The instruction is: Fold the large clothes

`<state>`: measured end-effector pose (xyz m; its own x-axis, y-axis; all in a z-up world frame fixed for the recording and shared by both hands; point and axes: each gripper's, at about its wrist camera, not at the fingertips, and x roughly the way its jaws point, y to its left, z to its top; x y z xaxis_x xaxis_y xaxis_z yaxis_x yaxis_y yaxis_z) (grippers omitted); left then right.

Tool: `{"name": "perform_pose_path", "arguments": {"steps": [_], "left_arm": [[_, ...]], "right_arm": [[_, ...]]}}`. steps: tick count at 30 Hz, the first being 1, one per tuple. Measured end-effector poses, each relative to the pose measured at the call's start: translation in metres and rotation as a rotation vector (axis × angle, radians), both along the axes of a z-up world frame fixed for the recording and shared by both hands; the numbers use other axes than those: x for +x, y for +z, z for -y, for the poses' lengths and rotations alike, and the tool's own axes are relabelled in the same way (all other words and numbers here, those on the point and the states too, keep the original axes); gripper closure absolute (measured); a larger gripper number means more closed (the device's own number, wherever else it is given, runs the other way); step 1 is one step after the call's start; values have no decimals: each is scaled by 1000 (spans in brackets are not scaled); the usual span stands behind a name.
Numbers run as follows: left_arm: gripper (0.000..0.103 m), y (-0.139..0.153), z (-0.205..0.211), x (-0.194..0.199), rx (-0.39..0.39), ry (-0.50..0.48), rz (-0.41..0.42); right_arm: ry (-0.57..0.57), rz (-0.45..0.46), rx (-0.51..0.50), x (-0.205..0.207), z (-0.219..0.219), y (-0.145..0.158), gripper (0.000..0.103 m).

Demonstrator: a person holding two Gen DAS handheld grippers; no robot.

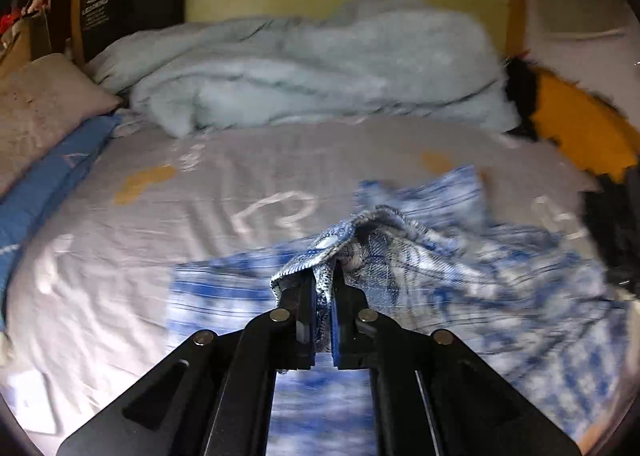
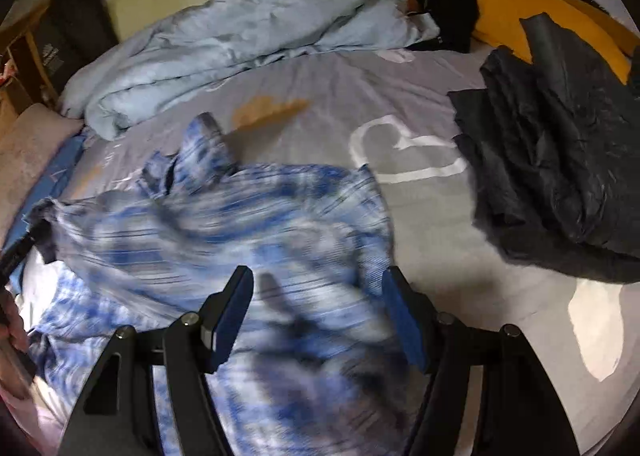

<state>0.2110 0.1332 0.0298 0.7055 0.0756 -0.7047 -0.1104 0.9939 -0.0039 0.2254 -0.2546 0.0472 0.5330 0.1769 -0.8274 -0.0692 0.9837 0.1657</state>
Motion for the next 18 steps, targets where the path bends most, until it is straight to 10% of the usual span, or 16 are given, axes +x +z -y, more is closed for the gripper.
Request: {"name": "perform_pose_path", "arguments": {"steps": [9, 15, 18], "left_arm": [[98, -52, -44, 13, 187, 174, -212], [90, -57, -66, 14, 90, 235, -222], [59, -49, -69, 12, 39, 225, -177]], "right_arm": [[-67, -16, 35, 17, 15, -7, 37], [-39, -9, 48, 21, 6, -7, 37], [38, 13, 45, 11, -2, 5, 37]]}}
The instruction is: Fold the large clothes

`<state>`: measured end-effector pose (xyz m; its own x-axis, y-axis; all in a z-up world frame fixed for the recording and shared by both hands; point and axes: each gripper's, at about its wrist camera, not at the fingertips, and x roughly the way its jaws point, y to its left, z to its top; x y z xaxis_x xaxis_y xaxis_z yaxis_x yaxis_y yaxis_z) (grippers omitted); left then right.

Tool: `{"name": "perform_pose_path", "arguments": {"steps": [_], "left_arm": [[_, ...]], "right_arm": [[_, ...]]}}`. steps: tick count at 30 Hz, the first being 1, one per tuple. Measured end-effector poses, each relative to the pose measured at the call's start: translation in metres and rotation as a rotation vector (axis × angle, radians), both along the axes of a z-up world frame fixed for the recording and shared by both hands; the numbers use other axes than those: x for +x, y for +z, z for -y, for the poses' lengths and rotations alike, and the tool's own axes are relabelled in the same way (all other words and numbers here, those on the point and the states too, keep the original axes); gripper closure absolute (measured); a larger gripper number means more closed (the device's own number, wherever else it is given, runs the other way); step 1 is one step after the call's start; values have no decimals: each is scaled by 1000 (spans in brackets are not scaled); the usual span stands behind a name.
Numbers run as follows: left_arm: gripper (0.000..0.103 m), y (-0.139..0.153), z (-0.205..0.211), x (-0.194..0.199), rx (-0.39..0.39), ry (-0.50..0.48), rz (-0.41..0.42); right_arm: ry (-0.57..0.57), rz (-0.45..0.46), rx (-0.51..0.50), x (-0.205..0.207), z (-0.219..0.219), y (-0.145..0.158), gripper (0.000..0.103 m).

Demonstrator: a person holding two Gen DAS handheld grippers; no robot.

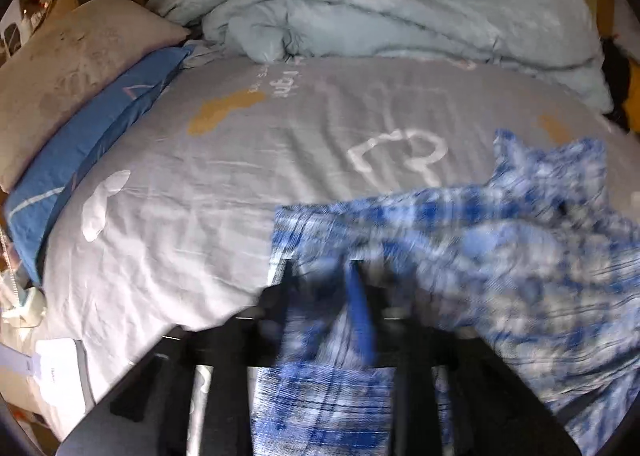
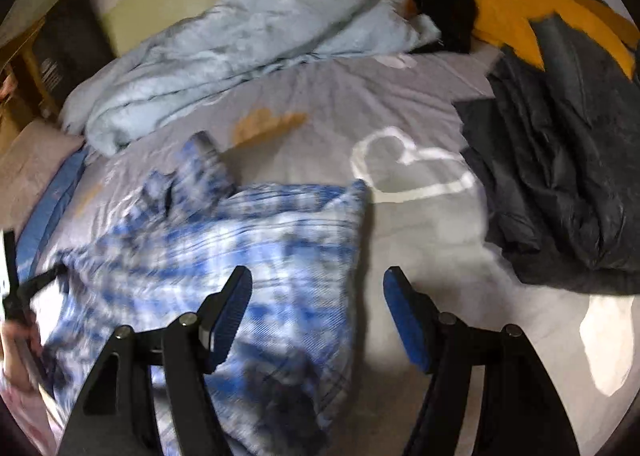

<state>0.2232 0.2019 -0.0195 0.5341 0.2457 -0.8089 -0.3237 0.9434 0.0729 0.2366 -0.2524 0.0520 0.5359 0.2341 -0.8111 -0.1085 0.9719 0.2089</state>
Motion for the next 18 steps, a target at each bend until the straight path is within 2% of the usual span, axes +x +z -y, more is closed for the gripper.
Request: {"name": "perform_pose_path", "arguments": {"steps": [1, 2, 6, 7, 9, 10, 11, 12, 15, 18], "left_arm": [[44, 4, 2, -3, -19, -19, 15], [40, 10, 5, -5, -25, -31, 30], [34, 35, 24, -30, -24, -68, 92], [33, 41, 29, -36, -42, -77, 110], [30, 54, 38, -50, -91, -96, 150], [29, 58, 43, -57, -108, -105, 163], [29, 61, 48, -63, -115, -113, 170], [29, 61, 52, -68, -117, -125, 172], [29, 60, 62, -87, -90, -133, 163], [29, 49, 62, -107, -83, -105, 116]], "right_arm": [[61, -6, 14, -6, -5, 4, 37], [112, -18, 35, -12, -10, 7, 37], [280, -26, 79, -42, -32, 17, 37], [324, -18, 48, -50, -40, 18, 37], [357, 7, -113, -64, -56, 13, 39], [334, 23, -187, -70, -58, 7, 59], [319, 28, -204, -72, -56, 3, 72], [298, 20, -201, -73, -51, -3, 97], [196, 30, -128, -78, -26, -2, 100], [109, 14, -110, -90, -2, 2, 100]]}}
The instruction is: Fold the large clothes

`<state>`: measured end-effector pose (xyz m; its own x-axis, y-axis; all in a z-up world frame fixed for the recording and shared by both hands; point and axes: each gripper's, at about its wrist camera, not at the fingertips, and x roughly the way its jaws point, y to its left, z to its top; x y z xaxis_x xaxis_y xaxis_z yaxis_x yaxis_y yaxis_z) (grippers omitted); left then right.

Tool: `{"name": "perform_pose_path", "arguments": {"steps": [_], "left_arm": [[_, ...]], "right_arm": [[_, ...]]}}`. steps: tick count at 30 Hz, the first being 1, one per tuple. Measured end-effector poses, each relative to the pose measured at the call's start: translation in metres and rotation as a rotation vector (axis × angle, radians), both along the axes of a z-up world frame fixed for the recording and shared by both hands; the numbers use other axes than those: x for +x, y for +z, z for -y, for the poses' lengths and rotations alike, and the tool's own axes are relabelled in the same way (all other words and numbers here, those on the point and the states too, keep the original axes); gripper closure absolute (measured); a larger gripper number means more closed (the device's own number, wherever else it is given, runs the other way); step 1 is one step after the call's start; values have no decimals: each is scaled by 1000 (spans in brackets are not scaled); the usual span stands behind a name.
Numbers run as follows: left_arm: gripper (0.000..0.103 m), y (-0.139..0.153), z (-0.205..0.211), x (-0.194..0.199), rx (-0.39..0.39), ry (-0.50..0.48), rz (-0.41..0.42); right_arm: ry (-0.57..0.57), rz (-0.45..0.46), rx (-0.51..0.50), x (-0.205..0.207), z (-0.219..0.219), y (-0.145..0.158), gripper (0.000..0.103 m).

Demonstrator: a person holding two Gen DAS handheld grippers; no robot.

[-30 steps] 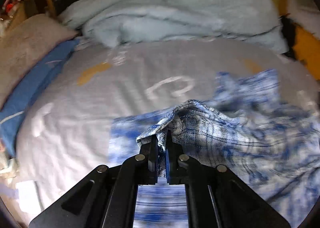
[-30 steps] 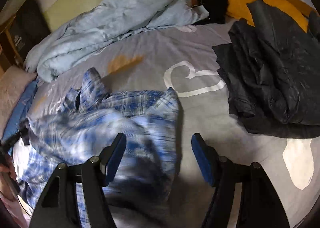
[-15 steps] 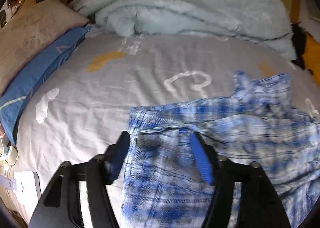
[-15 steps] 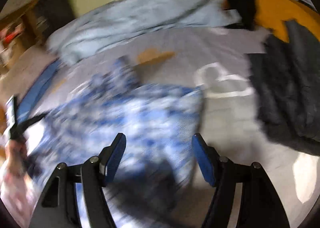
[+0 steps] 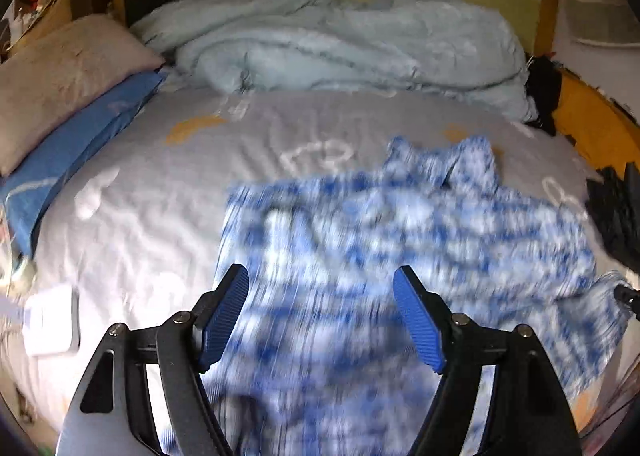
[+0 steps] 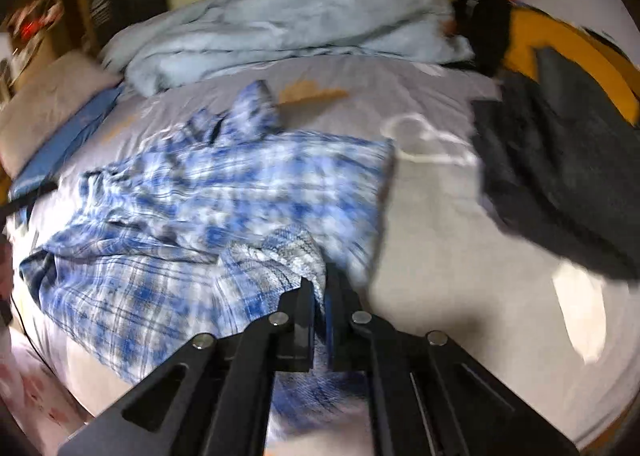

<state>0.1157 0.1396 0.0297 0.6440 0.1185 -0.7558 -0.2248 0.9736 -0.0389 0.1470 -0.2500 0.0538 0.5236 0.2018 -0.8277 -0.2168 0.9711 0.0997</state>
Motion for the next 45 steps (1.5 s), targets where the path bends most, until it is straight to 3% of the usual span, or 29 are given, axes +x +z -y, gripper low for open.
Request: {"name": "perform_pose_path", "arguments": {"steps": [3, 5, 12, 13, 14, 16, 19, 22, 24, 27, 29, 30, 35, 40, 43, 45], "left_arm": [[29, -21, -2, -18, -50, 6, -57], [29, -33, -5, -25, -86, 7, -93], [29, -35, -8, -44, -131, 5, -83], [29, -33, -6, -47, -134, -8, -71], [29, -30, -3, -50, -134, -32, -53], [29, -23, 8, -57, -106, -79, -17], [29, -19, 17, -66, -99, -116, 8], [29, -20, 25, -74, -107, -167, 21], [28, -19, 34, -81, -81, -200, 40], [18, -24, 53, -91, -34, -270, 47], [2, -32, 68, -94, 14, -305, 18], [1, -39, 75, -94, 35, -325, -11], [1, -65, 97, -93, 62, -409, -114], [1, -84, 111, -94, 151, -448, -170], [0, -92, 113, -93, 204, -419, -172], [0, -95, 106, -89, 240, -309, -164]], "right_arm": [[-120, -111, -83, -8, 20, -29, 101], [-164, -195, -83, -8, 31, -50, 101], [-128, -76, -124, -20, 26, -35, 100], [-132, -38, -114, -23, 27, -29, 94], [-131, -16, -100, -24, 27, -25, 79], [-110, 53, -33, -32, 27, -11, 62], [-48, 129, 15, -42, 17, 3, 57], [52, 137, 22, -54, -2, 3, 52], [116, 133, 15, -62, -17, -3, 39], [193, 155, -14, -72, -42, -10, 22], [241, 176, -60, -78, -56, -17, 3], [268, 189, -98, -84, -65, -22, 0], [406, 206, -253, -105, -93, -44, 0], [481, 194, -356, -117, -109, -64, 0], [464, 215, -417, -117, -112, -72, 0], [421, 220, -428, -111, -110, -73, 0]]}}
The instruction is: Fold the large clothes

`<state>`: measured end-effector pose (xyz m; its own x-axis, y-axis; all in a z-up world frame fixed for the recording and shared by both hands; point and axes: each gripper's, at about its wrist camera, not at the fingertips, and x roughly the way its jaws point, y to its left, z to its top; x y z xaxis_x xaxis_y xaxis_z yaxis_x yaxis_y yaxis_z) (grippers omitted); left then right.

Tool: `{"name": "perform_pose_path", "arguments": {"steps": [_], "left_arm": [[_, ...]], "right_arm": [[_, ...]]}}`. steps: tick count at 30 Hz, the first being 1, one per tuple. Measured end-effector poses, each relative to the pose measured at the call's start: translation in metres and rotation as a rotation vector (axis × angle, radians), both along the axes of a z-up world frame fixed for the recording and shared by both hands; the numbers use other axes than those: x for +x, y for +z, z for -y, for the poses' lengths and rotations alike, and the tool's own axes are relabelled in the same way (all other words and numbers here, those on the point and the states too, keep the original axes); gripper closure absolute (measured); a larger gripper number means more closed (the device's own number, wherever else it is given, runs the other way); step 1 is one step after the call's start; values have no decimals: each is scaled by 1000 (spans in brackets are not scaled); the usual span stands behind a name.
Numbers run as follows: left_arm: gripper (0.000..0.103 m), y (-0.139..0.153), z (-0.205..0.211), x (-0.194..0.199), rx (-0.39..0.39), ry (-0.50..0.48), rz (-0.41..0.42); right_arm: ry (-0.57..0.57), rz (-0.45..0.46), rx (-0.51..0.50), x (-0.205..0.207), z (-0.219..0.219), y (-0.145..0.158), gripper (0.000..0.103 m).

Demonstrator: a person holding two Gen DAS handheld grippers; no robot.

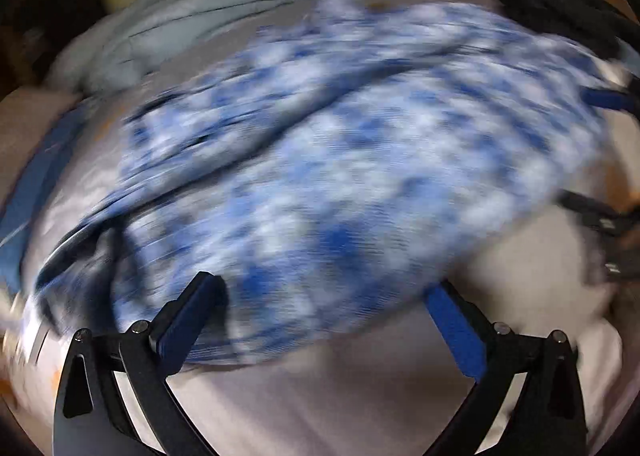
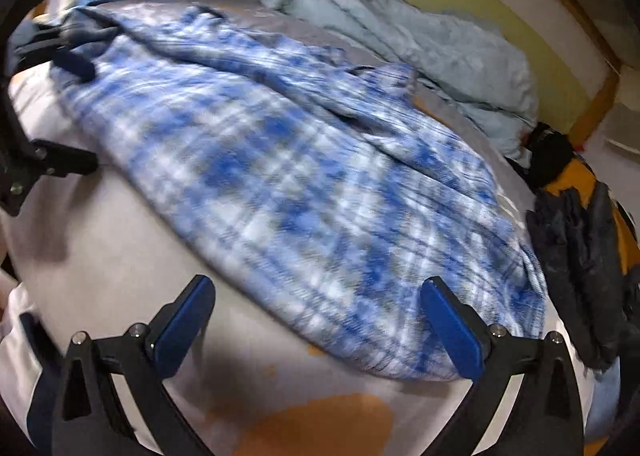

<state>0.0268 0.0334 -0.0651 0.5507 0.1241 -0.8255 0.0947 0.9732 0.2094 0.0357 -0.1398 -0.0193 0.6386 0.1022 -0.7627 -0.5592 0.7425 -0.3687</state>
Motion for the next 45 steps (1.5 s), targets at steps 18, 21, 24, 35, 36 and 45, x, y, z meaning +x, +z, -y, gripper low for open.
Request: {"name": "perform_pose_path", "arguments": {"steps": [18, 21, 24, 35, 36, 45], "left_arm": [[87, 49, -85, -12, -98, 349, 255], [89, 75, -77, -27, -136, 328, 279], [89, 92, -76, -47, -129, 318, 278], [88, 108, -105, 13, -250, 294, 43], [88, 113, -107, 27, -226, 288, 45], [88, 81, -132, 148, -209, 267, -88]], "right_arm": [[-295, 131, 98, 41, 68, 45, 90], [-311, 155, 155, 30, 76, 63, 93], [-284, 166, 166, 9, 84, 79, 94], [-298, 46, 245, 44, 90, 98, 92], [-297, 44, 257, 58, 88, 103, 92], [-323, -59, 263, 174, 70, 86, 92]]}}
